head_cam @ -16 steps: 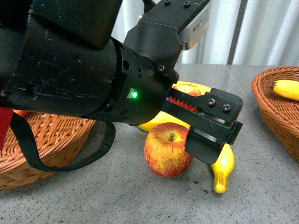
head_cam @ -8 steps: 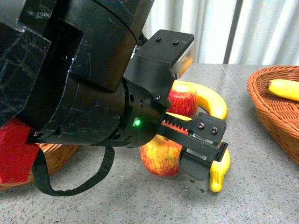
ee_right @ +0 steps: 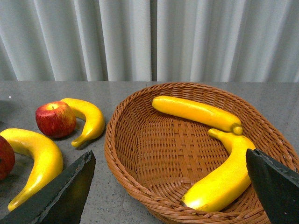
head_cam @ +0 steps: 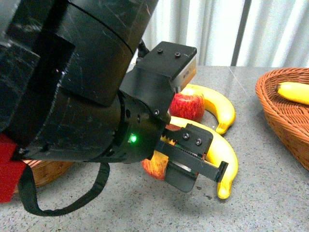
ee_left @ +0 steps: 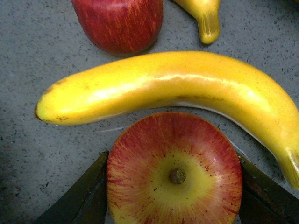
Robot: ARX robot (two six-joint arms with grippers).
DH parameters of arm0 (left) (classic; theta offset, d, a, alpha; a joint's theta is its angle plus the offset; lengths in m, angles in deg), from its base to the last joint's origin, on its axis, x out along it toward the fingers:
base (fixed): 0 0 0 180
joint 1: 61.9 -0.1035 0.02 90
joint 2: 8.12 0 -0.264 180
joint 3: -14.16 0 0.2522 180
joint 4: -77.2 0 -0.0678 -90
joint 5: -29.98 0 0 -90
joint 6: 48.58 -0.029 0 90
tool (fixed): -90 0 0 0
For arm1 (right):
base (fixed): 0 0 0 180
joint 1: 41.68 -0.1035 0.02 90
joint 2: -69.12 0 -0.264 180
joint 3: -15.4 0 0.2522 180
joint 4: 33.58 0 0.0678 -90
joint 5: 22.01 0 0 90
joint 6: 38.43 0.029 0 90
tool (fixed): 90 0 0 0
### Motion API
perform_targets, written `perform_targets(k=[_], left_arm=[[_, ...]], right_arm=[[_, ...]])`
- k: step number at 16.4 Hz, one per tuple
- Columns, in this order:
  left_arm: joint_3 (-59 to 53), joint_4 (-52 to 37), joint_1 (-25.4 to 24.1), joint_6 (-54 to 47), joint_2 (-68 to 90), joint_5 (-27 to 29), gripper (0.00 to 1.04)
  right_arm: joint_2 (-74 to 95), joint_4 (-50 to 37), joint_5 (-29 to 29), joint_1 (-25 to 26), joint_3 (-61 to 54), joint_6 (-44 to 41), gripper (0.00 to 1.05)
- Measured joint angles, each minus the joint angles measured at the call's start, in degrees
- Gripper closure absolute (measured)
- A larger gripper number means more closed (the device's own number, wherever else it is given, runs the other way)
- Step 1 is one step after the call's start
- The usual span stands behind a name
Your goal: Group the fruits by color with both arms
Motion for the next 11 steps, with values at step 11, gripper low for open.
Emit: perform_targets(k=[11], left_arm=[[-3.7,0.0,-22.5,7.0,-12.9,4.3,0.4]], right_arm=[[0.0,0.0,0.0,0.0,0.0,0.0,0.07]])
